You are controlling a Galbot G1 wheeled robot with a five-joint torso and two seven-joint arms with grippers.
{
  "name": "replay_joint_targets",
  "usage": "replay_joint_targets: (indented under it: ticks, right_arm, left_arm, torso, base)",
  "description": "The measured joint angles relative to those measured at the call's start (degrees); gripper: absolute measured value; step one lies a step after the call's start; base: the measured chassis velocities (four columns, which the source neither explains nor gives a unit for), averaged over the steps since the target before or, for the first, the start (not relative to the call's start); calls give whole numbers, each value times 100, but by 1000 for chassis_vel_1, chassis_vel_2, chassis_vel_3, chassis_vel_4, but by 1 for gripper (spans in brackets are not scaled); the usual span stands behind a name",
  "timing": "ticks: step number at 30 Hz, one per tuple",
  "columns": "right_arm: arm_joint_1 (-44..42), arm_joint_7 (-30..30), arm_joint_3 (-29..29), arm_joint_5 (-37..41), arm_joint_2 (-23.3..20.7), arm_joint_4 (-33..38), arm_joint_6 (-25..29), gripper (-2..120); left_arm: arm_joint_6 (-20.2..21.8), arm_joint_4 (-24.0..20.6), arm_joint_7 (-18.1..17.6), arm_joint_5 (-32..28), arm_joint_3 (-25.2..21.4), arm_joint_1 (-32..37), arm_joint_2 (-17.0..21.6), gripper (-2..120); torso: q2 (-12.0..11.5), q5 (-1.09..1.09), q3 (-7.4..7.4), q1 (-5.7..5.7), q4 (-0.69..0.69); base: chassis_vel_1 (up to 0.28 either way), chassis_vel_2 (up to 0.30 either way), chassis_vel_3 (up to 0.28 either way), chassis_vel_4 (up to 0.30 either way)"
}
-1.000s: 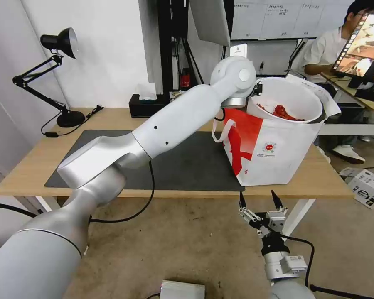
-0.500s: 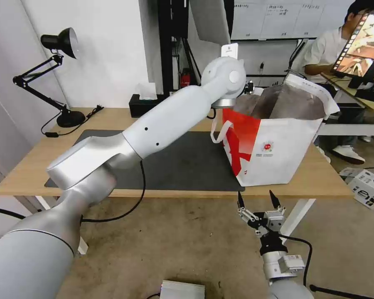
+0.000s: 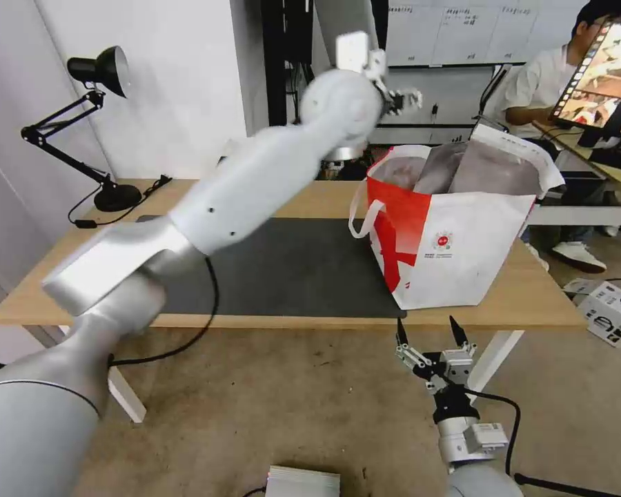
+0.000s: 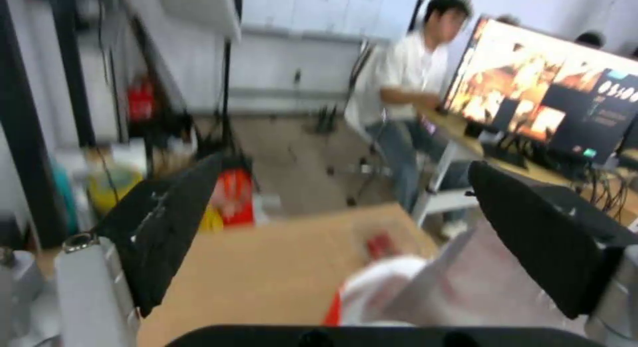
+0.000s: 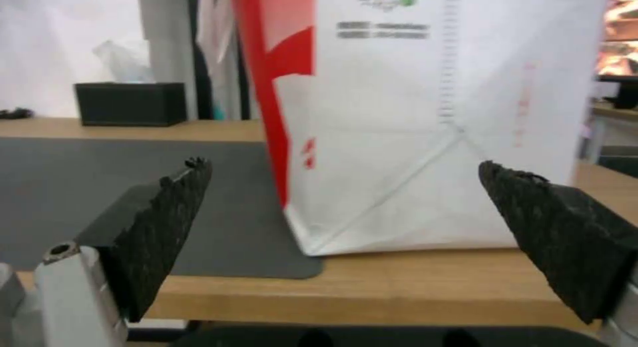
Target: Pick up the trash from the table and place it into the takeout bag.
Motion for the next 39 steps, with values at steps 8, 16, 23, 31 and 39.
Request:
replay_joint_targets:
  ticks: [8, 16, 23, 31, 39]
  right_arm:
    - [-27, -20, 53, -1, -15, 32, 0, 100]
    - [-37, -30, 43, -1, -98, 40, -46, 100]
    - [-44, -122, 8, 0, -133, 50, -87, 100]
    - [-114, -163, 15, -56, -70, 2, -76, 100]
    - [-211, -183, 31, -129, -21, 32, -60, 100]
  left_arm:
    - [-336, -1198, 851, 1178, -108, 466, 1509, 100]
    - [-448, -2484, 1538, 2555, -949, 2045, 3276, 100]
    - [-837, -3417, 2026, 3601, -2600, 4302, 4101, 100]
    - [-1326, -4072, 1954, 4347, -4163, 6688, 4246, 100]
    - [-1770, -4462, 1929, 4995, -5671, 8757, 3367, 100]
  torso:
    - [0, -3, 0, 0, 4]
    - [0, -3, 0, 0, 4]
    - [0, 1, -1, 0, 2]
    - [1, 5, -1, -1, 2]
    - [1, 1, -1, -1, 3]
  base:
    - [0, 0, 0, 0]
    - [0, 0, 0, 0]
    - [0, 0, 0, 0]
    - [0, 0, 0, 0]
    - [0, 0, 0, 0]
